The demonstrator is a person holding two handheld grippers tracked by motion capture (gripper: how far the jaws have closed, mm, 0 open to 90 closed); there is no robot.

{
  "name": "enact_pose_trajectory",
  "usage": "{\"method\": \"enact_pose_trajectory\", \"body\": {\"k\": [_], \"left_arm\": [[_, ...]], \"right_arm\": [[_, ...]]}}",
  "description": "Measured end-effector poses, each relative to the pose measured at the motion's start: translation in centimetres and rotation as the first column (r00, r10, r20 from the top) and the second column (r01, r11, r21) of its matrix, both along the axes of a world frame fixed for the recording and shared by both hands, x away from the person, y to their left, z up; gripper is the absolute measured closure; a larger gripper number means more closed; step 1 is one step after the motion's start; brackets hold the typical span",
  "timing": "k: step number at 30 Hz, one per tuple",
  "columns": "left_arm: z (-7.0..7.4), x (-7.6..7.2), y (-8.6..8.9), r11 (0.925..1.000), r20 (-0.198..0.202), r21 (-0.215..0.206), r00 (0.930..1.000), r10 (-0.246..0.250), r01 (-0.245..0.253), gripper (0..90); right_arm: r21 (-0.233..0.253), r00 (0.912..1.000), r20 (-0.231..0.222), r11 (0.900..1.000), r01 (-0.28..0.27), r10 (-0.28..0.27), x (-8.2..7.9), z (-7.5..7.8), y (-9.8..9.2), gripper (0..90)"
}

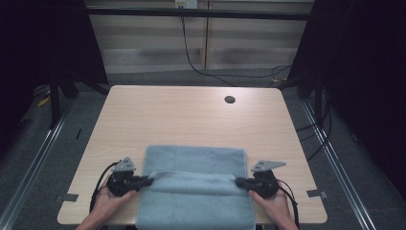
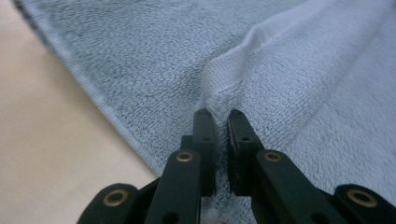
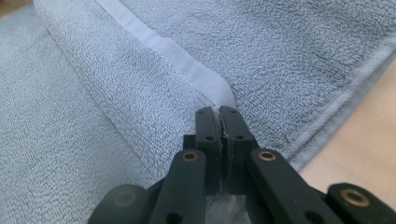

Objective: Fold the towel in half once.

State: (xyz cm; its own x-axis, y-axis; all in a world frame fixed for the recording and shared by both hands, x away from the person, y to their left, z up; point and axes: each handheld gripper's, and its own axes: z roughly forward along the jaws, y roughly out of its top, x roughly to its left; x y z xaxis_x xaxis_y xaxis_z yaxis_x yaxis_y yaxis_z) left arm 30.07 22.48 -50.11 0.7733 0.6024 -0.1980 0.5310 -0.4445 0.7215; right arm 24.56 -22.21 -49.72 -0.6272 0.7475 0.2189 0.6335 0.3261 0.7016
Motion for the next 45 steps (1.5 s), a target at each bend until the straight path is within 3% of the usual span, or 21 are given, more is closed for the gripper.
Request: {"method": "enact_pose_trajectory", "body": {"k": [3, 5, 6, 8, 10, 15, 20, 23, 26, 34, 37, 38, 40, 42, 43, 44, 45], "left_arm": [[0.0, 3.1, -0.4, 0.9984, 0.012, 0.023, 0.9986, 0.052, -0.052, 84.1], [0.0, 5.0, -0.7, 0.9968, 0.044, 0.048, 0.9971, 0.063, -0.065, 84.1], [0.1, 5.7, -0.7, 0.9965, 0.029, 0.05, 0.9975, 0.065, -0.066, 84.1], [0.0, 6.6, -1.0, 0.9932, 0.063, 0.068, 0.9939, 0.09, -0.094, 84.2], [-0.2, 7.5, -1.0, 0.9917, 0.071, 0.054, 0.9911, 0.112, -0.116, 84.4], [-0.3, 9.8, -0.6, 0.9883, 0.04, 0.027, 0.988, 0.149, -0.15, 84.5], [-0.3, 11.7, -1.0, 0.9821, 0.037, 0.032, 0.9821, 0.185, -0.186, 84.5], [-0.5, 12.8, -0.9, 0.9782, 0.038, 0.016, 0.9777, 0.206, -0.207, 84.5], [-0.6, 13.5, -0.8, 0.9767, 0.037, 0.007, 0.9761, 0.214, -0.215, 84.6], [-0.4, 15.6, -1.5, 0.9668, 0.024, 0.034, 0.9673, 0.253, -0.253, 84.5], [-0.6, 16.2, -1.3, 0.9655, 0.01, -0.001, 0.9655, 0.26, -0.26, 84.5], [-0.7, 16.3, -1.2, 0.9612, -0.009, -0.022, 0.9615, 0.275, -0.275, 84.5], [-0.4, 15.6, -1.9, 0.9596, 0.036, 0.016, 0.9593, 0.28, -0.281, 84.7], [0.1, 15.4, -2.2, 0.9675, 0.028, 0.022, 0.9675, 0.251, -0.252, 84.9], [0.5, 15.3, -2.0, 0.9678, 0.028, -0.002, 0.9675, 0.252, -0.252, 84.9], [1.2, 15.2, -1.8, 0.9638, 0.018, -0.06, 0.9651, 0.261, -0.26, 84.9], [1.7, 15.1, -1.5, 0.9639, 0.024, -0.08, 0.9662, 0.257, -0.254, 84.9]], "right_arm": [[-0.021, 0.9999, 0.008, 1.0, 0.014, -0.014, 2.6, 0.0, 0.4, 87.4], [-0.026, 0.9998, 0.009, 0.999, 0.019, -0.019, 4.4, 0.0, 0.6, 87.3], [-0.022, 0.9998, 0.006, 1.0, 0.022, -0.021, 5.6, -0.1, 0.6, 87.4], [-0.018, 0.9992, 0.007, 0.999, 0.04, -0.04, 7.0, -0.2, 0.6, 87.4], [-0.012, 0.9979, 0.02, 0.998, 0.062, -0.061, 8.3, -0.3, 0.6, 87.4], [0.019, 0.9961, 0.014, 0.996, 0.087, -0.087, 11.2, -0.7, 0.6, 87.4], [-0.037, 0.9948, 0.025, 0.994, 0.099, -0.098, 14.2, -0.4, 1.2, 87.4], [-0.031, 0.99, 0.033, 0.99, 0.138, -0.137, 15.5, -0.5, 1.5, 87.4], [0.007, 0.9869, 0.032, 0.987, 0.158, -0.158, 16.4, -0.9, 1.3, 87.5], [-0.023, 0.9784, 0.038, 0.979, 0.204, -0.203, 18.6, -0.7, 2.0, 87.5], [-0.019, 0.9732, 0.044, 0.974, 0.227, -0.226, 19.3, -0.8, 1.9, 87.5], [-0.011, 0.9724, 0.04, 0.973, 0.231, -0.23, 19.4, -0.9, 1.9, 87.5], [0.009, 0.9721, 0.031, 0.973, 0.233, -0.233, 19.5, -0.9, 1.7, 87.5], [0.091, 0.9683, -0.004, 0.964, 0.249, -0.25, 19.3, -1.0, 1.0, 87.6], [0.133, 0.9643, -0.018, 0.955, 0.264, -0.264, 19.2, -1.1, 0.6, 87.6], [0.155, 0.9633, -0.021, 0.951, 0.267, -0.267, 19.1, -1.1, 0.4, 87.6], [0.172, 0.9652, -0.014, 0.95, 0.26, -0.261, 18.9, -0.8, 0.2, 87.6]]}}
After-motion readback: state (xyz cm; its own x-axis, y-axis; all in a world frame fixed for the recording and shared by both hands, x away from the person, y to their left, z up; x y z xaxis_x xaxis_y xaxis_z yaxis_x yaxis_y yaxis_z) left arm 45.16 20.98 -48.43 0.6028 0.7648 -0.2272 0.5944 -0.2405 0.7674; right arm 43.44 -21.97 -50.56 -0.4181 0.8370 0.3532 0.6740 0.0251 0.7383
